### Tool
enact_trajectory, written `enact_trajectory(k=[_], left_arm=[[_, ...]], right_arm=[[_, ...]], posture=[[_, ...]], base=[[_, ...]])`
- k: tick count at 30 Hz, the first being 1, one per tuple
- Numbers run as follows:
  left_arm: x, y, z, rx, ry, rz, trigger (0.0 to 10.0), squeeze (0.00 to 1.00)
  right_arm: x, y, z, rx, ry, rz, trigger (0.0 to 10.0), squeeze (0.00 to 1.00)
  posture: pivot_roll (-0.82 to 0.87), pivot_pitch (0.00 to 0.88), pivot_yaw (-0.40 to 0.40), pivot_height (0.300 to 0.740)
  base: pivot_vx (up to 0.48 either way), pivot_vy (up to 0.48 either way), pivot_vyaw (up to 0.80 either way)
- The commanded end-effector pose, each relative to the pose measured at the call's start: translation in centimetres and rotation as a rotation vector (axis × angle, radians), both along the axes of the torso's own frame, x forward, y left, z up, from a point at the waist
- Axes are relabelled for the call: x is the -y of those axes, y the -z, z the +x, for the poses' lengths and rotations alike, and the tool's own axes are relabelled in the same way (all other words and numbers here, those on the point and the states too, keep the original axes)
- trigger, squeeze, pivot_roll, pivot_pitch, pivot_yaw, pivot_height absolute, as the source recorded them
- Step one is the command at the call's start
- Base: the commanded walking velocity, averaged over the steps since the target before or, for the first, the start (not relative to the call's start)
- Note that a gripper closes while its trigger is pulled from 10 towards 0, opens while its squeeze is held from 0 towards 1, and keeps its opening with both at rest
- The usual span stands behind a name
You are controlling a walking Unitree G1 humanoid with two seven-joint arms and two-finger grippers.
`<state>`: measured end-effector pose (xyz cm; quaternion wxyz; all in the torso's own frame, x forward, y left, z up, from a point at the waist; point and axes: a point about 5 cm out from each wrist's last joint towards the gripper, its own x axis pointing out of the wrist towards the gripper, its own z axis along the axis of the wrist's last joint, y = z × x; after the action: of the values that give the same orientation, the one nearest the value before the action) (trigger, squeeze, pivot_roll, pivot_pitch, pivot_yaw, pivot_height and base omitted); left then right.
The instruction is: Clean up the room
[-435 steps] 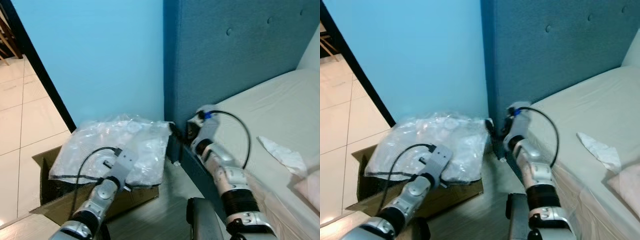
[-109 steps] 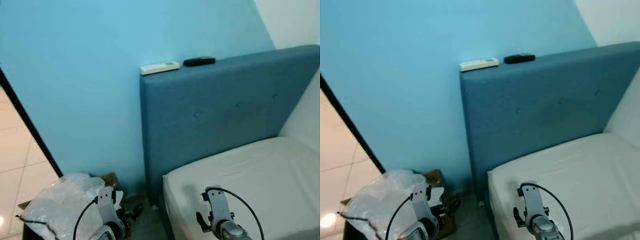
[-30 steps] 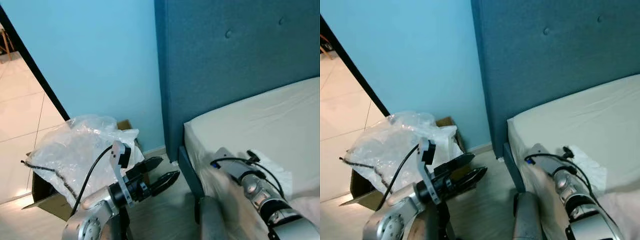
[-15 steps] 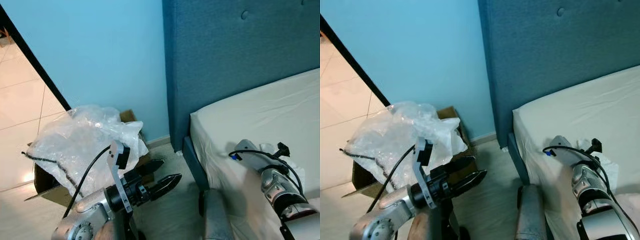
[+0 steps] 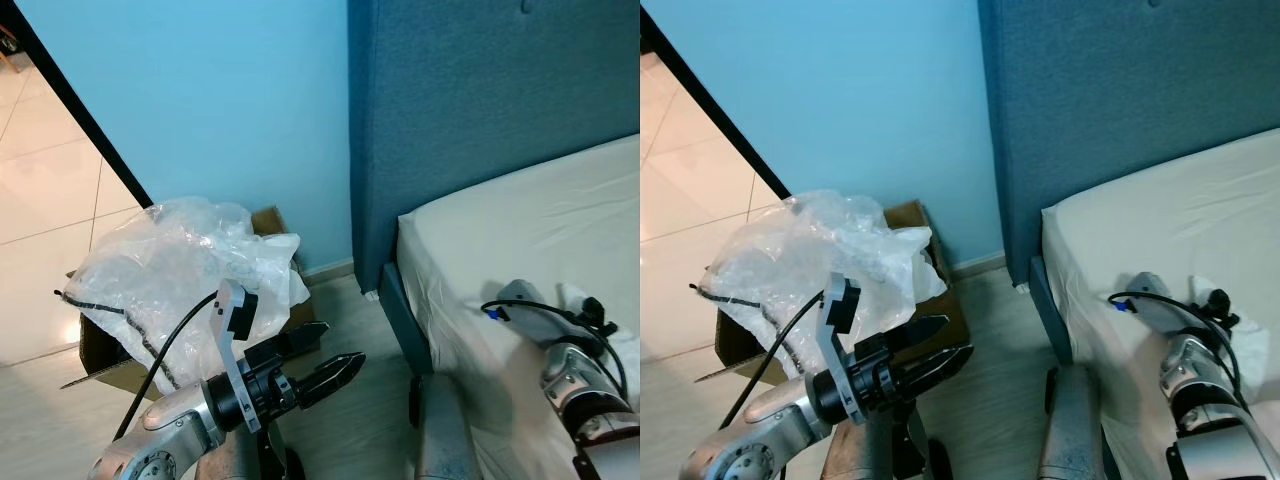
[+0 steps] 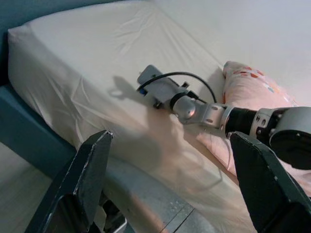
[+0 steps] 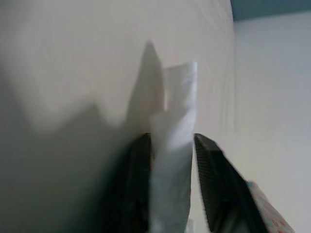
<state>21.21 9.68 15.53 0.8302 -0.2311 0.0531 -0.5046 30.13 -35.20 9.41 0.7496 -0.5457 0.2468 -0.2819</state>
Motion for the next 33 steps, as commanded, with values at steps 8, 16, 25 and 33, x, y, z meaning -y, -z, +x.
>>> enact_trajectory(k=[8, 16, 25, 33], left_arm=[[-0.1, 0.0, -0.1, -0.014, -0.002, 0.011, 10.0, 0.0], [0.6, -0.1, 1.0, 0.008, -0.013, -0.008, 10.0, 0.0], [1.6, -0.6, 3.1, 0.071, -0.037, -0.044, 10.0, 0.0], [2.1, -1.1, 4.7, 0.113, -0.061, -0.073, 10.0, 0.0]], right_arm=[[0.5, 0.0, -0.6, 0.031, -0.001, -0.028, 0.0, 0.0], [-1.7, -1.3, 1.3, 0.317, -0.092, 0.185, 0.0, 0.0], [-10.8, -5.0, 6.2, 0.711, -0.474, 1.14, 0.0, 0.0], [-15.6, -7.6, 6.7, 0.713, -0.771, 1.413, 0.0, 0.0]], posture=[[0.12, 0.317, 0.152, 0.527], [0.08, 0.263, 0.122, 0.527], [0.03, 0.187, 0.09, 0.527], [0.0, 0.113, 0.054, 0.527]], base=[[0.0, 0.0, 0.0], [0.0, 0.0, 0.0], [0.0, 0.0, 0.0], [0.0, 0.0, 0.0]])
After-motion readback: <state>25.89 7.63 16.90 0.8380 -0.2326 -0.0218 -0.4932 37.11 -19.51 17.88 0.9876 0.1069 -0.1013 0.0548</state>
